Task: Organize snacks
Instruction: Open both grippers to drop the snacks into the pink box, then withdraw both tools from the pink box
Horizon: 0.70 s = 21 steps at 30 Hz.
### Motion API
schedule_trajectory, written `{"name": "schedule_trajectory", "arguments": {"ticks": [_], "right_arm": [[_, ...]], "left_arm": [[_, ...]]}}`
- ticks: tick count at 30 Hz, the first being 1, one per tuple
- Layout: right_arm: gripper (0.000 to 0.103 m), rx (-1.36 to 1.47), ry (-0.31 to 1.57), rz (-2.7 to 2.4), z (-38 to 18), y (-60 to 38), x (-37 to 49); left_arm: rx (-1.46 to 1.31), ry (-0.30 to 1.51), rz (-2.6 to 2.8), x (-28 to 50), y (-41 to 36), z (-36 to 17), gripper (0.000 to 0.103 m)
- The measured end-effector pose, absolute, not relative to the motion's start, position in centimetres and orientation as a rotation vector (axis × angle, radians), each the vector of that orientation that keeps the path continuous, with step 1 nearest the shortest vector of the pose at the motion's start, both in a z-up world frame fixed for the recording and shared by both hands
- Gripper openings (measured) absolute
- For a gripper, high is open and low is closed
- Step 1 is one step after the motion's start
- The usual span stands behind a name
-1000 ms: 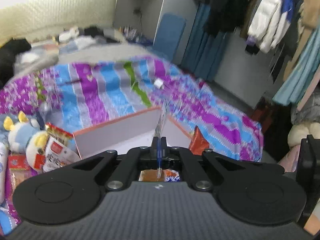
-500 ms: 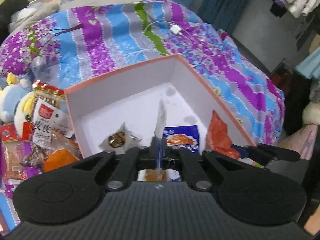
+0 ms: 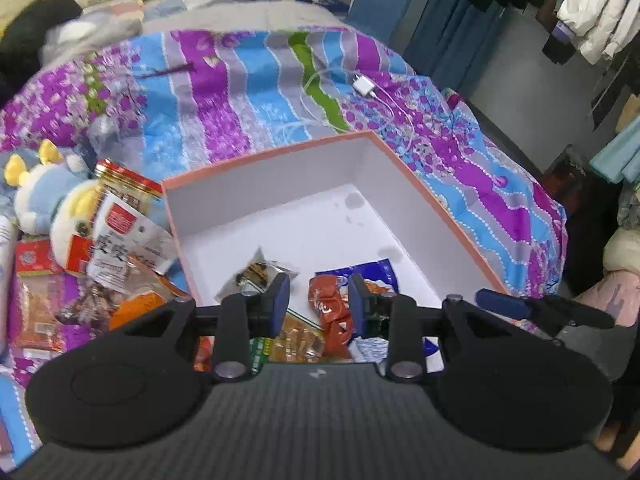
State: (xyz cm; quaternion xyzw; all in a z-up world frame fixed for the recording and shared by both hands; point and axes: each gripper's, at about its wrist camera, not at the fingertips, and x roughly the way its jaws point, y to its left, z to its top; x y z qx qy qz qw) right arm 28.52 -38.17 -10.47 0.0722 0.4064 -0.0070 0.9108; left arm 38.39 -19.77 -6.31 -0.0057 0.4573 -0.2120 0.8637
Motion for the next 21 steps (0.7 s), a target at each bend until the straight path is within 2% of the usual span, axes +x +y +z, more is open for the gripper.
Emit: {"name": "schedule_trajectory", "arguments": {"ticks": [21], "right_arm": [[0.069, 0.192, 0.642, 0.075, -8.6, -33.6, 18.5]], "left_arm": [[-0.074, 0.756, -0.365, 26.0, -11.1, -6.7, 0.037]]}}
